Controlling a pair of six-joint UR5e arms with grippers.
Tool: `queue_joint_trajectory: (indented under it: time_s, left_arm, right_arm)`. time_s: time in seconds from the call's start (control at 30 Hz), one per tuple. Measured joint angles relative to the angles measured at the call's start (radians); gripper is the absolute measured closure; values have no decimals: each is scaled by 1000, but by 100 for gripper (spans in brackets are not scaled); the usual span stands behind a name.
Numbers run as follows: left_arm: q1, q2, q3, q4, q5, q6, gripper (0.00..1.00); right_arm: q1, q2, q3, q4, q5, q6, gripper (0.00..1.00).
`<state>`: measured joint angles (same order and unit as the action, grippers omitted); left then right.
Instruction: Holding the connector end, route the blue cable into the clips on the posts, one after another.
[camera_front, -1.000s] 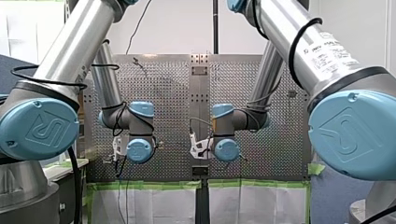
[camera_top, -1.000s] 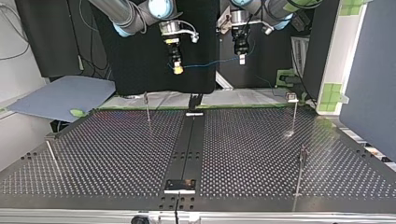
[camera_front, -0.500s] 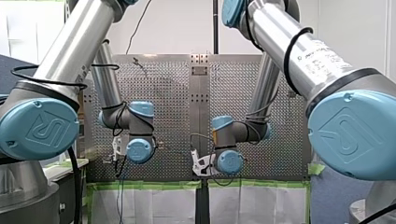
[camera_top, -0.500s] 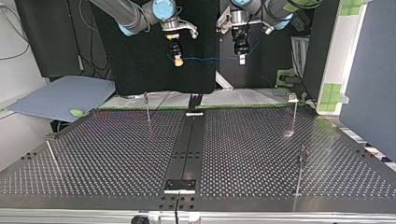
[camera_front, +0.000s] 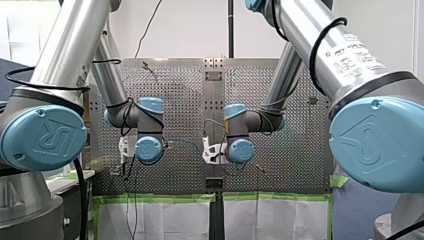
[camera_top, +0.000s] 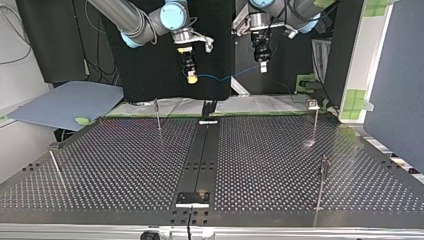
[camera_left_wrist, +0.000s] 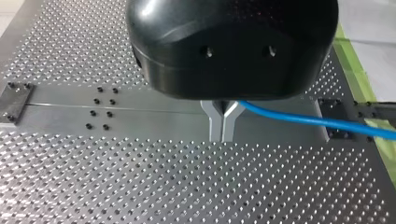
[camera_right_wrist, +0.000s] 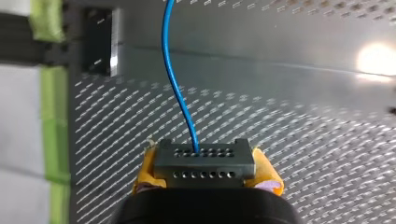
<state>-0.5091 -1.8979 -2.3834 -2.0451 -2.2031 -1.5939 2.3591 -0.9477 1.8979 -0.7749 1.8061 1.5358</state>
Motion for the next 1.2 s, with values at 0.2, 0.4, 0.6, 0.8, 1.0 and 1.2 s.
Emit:
queue_joint_trajectory:
  time_s: [0.2, 0.4, 0.6, 0.8, 1.0, 1.2]
  left_arm:
    - [11, 57, 0, -53, -10, 24, 100]
    - [30, 105, 5, -102, -6, 28, 100]
    - [52, 158, 35, -155, -3, 23, 100]
    - [73, 211, 80, -207, -2, 4, 100]
    - [92, 272, 124, -268, -2, -13, 100]
    - [115, 325, 148, -321, -2, -23, 100]
  right_arm:
    - [-1, -53, -40, 18, -46, 4, 100]
    - [3, -104, -87, 29, -72, 6, 100]
    - [12, -155, -136, 42, -88, 6, 100]
    - [14, -188, -153, 53, -94, 9, 100]
    - [13, -191, -154, 60, -104, 12, 100]
    - [7, -191, -154, 60, -127, 18, 100]
